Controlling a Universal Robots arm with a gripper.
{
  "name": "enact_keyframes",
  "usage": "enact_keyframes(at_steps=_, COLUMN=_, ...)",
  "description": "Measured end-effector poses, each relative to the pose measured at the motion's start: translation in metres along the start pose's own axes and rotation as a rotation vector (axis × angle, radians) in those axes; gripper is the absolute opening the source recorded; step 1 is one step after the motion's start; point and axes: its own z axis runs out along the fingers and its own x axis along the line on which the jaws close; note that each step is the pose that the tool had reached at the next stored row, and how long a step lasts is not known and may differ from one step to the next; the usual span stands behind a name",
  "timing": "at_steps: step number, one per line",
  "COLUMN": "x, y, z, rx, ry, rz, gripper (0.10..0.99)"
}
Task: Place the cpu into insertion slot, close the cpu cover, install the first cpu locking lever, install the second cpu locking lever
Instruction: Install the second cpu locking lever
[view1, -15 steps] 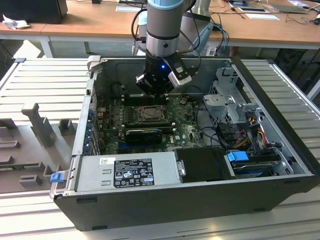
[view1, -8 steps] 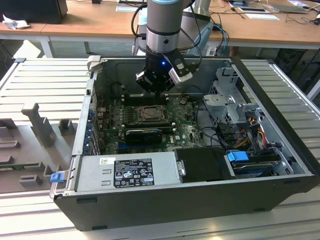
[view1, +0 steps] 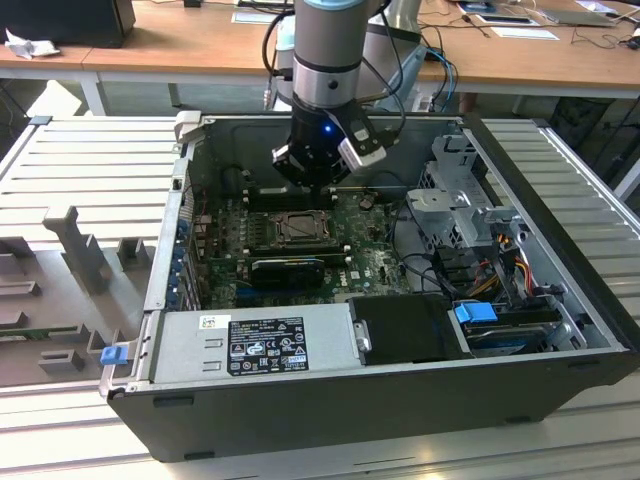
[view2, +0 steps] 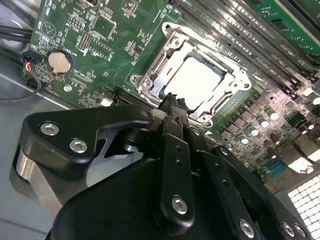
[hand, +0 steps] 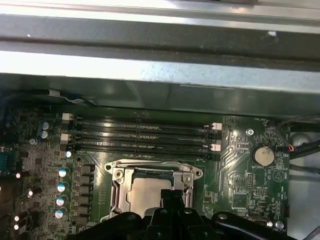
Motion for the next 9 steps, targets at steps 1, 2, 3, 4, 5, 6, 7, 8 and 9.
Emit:
enact_keyframes(at_steps=1, x=0.0004, y=-0.0057, z=-0.0002, rx=0.0, ry=-0.0001, rz=0.0, gripper=0.106)
enact_keyframes(at_steps=2, x=0.0005, y=-0.0077, z=-0.0003, rx=0.0, ry=0.0, rz=0.0, gripper=0.106)
enact_keyframes(at_steps=3, x=0.0006, y=-0.0101, z=-0.0004, rx=0.0, ry=0.0, rz=0.0, gripper=0.106)
enact_keyframes(at_steps=4, x=0.0008, y=-0.0135, z=-0.0005, rx=0.0, ry=0.0, rz=0.0, gripper=0.106)
enact_keyframes(at_steps=5, x=0.001, y=-0.0161, z=-0.0006, rx=0.0, ry=-0.0001, rz=0.0, gripper=0.106)
enact_keyframes(at_steps=6, x=0.0012, y=-0.018, z=-0.0007, rx=0.0, ry=-0.0001, rz=0.0, gripper=0.106)
enact_keyframes(at_steps=7, x=0.0013, y=-0.0201, z=-0.0008, rx=0.0, ry=0.0, rz=0.0, gripper=0.106)
enact_keyframes(at_steps=8, x=0.0013, y=-0.0213, z=-0.0009, rx=0.0, ry=0.0, rz=0.0, gripper=0.106)
enact_keyframes(at_steps=9, x=0.0014, y=-0.0226, z=-0.001, rx=0.0, ry=0.0, rz=0.0, gripper=0.106)
